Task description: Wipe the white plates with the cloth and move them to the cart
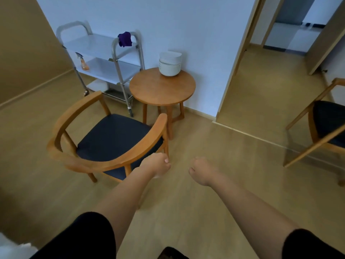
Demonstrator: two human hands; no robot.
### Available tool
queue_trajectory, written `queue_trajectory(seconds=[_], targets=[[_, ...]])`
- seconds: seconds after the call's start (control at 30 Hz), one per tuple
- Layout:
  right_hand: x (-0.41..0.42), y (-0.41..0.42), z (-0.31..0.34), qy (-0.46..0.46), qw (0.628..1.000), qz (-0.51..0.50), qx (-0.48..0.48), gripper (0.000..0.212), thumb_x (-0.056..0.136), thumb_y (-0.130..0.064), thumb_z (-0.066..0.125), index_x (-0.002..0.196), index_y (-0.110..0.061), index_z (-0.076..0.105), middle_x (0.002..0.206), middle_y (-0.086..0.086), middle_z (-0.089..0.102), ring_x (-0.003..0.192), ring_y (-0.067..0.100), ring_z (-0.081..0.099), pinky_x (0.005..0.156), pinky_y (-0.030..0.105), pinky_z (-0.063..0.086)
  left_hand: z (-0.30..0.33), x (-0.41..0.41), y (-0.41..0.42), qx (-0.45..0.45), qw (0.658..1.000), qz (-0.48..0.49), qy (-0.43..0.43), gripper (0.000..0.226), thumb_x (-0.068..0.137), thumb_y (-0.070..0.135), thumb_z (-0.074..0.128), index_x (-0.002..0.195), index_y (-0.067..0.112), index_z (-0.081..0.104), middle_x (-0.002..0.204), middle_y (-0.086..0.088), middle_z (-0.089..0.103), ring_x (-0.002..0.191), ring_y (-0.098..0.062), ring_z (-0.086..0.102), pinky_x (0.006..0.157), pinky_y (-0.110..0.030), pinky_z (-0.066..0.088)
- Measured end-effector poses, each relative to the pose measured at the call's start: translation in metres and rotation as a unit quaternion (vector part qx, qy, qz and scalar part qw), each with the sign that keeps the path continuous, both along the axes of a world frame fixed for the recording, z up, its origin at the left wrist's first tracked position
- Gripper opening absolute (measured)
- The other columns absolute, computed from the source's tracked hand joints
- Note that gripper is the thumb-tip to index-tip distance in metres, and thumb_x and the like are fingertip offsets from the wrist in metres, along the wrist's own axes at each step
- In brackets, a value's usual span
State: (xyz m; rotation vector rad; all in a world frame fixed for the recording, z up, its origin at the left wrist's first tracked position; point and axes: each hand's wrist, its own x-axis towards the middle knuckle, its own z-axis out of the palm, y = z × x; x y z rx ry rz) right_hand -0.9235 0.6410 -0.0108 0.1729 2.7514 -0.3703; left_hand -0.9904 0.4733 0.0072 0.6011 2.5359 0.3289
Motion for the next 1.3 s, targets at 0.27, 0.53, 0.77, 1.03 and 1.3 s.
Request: queue_trajectory(seconds=[0.27,0.53,0.77,1.03,1.3], targets=[[-0.092,0.055,-0.012,0.003,1.0,0.021,-0.003,0.034,0.098,-0.024,0.038,0.119,-0.002,0.052,0.126,0.018,0.051,0.118,0.033,0.047,0.09,0.033,0.039,-0.003,-0.086,0.042,-0.02,1.0,0.007,0.0,0.029,0.097,0.03,0.041,0.117,0.016,0.057,0.111,-0.004,0.062,0.101,-0.022,0.058,0.087,-0.035,0.05],[-0.219,0.139,-0.012,-0.017,0.993,0.113,0.017,0.032,0.099,-0.025,0.036,0.116,0.0,0.05,0.123,0.019,0.052,0.113,0.033,0.049,0.09,0.034,0.038,-0.021,-0.192,0.117,0.0,0.994,0.109,-0.009,0.029,0.096,0.029,0.042,0.117,0.015,0.058,0.114,-0.003,0.062,0.1,-0.021,0.059,0.083,-0.032,0.05],[-0.313,0.207,0.0,-0.017,0.985,0.163,0.048,0.032,0.099,-0.029,0.035,0.117,-0.007,0.05,0.124,0.012,0.051,0.114,0.029,0.047,0.093,0.037,0.04,-0.031,-0.263,0.165,-0.015,0.99,0.142,-0.024,0.031,0.096,0.032,0.041,0.109,0.012,0.061,0.112,-0.004,0.062,0.099,-0.019,0.057,0.089,-0.037,0.05],[-0.389,0.199,-0.011,-0.024,0.968,0.25,0.024,0.034,0.1,-0.03,0.035,0.122,-0.008,0.049,0.123,0.012,0.051,0.117,0.029,0.046,0.096,0.04,0.039,-0.042,-0.313,0.163,0.007,0.977,0.21,-0.035,0.027,0.095,0.032,0.044,0.112,0.017,0.06,0.113,-0.001,0.062,0.1,-0.019,0.058,0.081,-0.031,0.049],[-0.494,0.191,-0.019,-0.031,0.959,0.28,0.034,0.04,0.1,-0.03,0.034,0.132,-0.008,0.045,0.134,0.012,0.047,0.123,0.029,0.043,0.101,0.04,0.038,-0.061,-0.392,0.143,0.005,0.965,0.259,-0.031,0.027,0.096,0.032,0.045,0.114,0.016,0.058,0.114,-0.003,0.061,0.102,-0.02,0.056,0.08,-0.03,0.046]])
